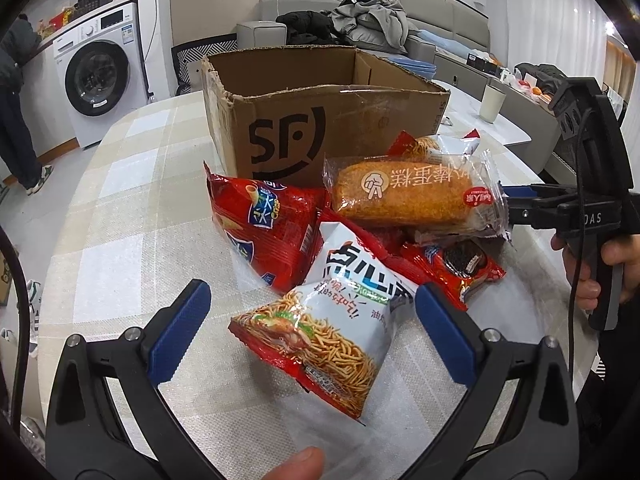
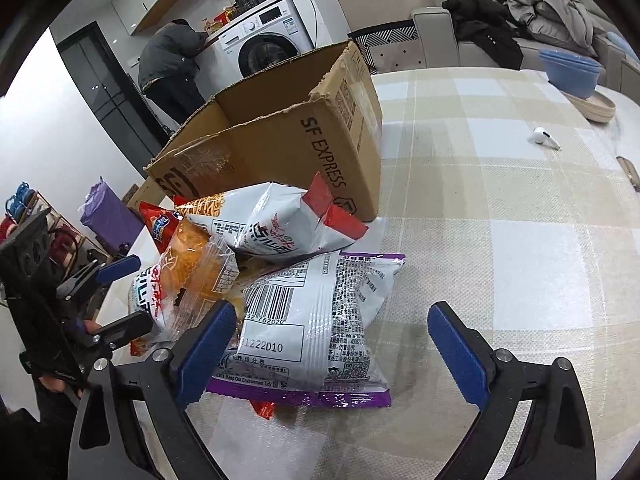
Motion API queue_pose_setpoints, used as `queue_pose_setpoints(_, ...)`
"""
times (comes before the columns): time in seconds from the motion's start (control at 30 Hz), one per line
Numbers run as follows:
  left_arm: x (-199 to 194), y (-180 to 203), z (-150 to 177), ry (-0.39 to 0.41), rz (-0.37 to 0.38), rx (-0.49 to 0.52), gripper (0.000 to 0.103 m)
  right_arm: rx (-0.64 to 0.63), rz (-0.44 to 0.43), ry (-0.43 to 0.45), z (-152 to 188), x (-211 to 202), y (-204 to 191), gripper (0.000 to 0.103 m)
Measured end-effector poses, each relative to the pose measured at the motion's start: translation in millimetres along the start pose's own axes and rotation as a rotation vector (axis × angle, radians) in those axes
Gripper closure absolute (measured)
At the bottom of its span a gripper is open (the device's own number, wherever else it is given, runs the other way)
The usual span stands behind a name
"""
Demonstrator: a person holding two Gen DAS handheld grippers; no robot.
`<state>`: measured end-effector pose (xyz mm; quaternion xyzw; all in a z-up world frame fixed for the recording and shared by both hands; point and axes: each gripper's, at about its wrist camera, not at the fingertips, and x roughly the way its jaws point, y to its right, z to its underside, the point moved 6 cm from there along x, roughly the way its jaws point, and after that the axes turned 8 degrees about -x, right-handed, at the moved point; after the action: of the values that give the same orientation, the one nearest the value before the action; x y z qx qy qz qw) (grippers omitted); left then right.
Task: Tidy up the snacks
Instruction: 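Grasp the white noodle snack bag with the left gripper while the right gripper grasps the white printed bag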
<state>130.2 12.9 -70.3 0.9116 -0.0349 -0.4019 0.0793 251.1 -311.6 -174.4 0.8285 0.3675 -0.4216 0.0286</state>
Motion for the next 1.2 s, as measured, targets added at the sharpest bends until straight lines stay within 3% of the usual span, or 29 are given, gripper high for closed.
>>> queue_pose_setpoints(0.27, 2, 3, 3, -0.006, 0.002, 0.004, 0.001, 0.010, -0.093, 0.010, 1, 1, -3, 0.027)
queue_pose_setpoints(0.43, 2, 3, 5, -0.006, 0.003, 0.005, 0.001, -0.012, -0.106, 0.028, -1, -4, -8, 0.047)
queue_pose_setpoints(0.97, 2, 0, 8, -0.016, 0.002, 0.001, 0.001, -0.053, -0.056, 0.112, -11, -44, -6, 0.053)
queue_pose_setpoints(1.2, 4, 12, 12, -0.024, 0.008, 0.064, 0.001, -0.044, -0.042, 0.171, -17, -64, 6, 0.053)
